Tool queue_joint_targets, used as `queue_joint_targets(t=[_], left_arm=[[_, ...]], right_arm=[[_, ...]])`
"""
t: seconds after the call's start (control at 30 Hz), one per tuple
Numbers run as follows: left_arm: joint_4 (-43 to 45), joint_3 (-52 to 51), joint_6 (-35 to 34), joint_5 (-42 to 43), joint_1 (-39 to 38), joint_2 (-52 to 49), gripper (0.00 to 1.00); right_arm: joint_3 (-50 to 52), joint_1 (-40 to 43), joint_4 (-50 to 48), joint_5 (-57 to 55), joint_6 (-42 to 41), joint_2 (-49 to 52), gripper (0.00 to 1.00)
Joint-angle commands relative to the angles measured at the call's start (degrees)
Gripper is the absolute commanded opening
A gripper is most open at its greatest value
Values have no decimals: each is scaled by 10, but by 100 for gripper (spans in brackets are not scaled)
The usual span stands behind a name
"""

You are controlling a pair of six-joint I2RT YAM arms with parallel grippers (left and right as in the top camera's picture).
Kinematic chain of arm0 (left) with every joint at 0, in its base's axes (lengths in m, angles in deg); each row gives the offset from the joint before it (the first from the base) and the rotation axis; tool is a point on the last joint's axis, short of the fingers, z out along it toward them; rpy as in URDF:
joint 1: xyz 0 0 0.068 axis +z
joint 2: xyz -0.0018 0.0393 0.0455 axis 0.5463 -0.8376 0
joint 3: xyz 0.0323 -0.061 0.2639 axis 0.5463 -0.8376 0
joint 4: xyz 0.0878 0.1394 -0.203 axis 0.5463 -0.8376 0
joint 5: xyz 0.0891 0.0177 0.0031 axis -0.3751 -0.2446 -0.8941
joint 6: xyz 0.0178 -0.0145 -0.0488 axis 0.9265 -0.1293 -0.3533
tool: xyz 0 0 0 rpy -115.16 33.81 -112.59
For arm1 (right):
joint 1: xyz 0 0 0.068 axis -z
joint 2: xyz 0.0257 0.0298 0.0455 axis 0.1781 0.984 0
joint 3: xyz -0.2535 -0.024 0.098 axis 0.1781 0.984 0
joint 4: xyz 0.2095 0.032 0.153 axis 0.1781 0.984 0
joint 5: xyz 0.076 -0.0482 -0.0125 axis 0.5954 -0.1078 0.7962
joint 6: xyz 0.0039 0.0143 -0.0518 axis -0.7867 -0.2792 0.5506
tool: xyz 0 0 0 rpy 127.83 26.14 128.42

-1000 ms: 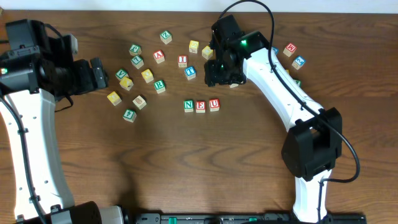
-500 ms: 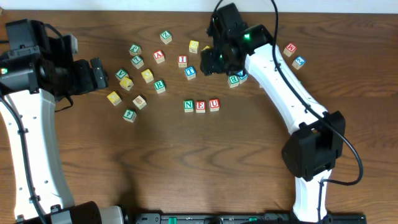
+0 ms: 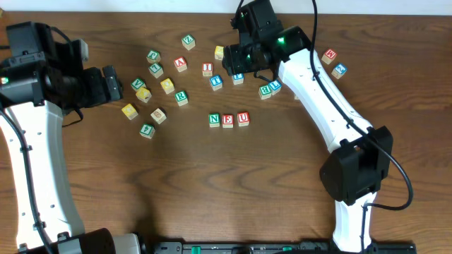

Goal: Spell out NEURIPS
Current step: 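Move the right gripper over the green R block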

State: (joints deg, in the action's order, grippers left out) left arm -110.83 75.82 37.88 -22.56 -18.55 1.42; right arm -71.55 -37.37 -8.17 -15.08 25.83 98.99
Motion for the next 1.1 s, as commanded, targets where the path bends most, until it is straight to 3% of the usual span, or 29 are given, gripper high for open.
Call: queue_joint_targets(t=[0.0, 1.07], left_arm=[[0, 13, -1, 7, 2, 4, 98], [0, 13, -1, 7, 2, 4, 98]], right_arm=[[-11, 0, -5, -2, 7, 11, 63], [-11, -24, -34, -16, 16, 31, 62]])
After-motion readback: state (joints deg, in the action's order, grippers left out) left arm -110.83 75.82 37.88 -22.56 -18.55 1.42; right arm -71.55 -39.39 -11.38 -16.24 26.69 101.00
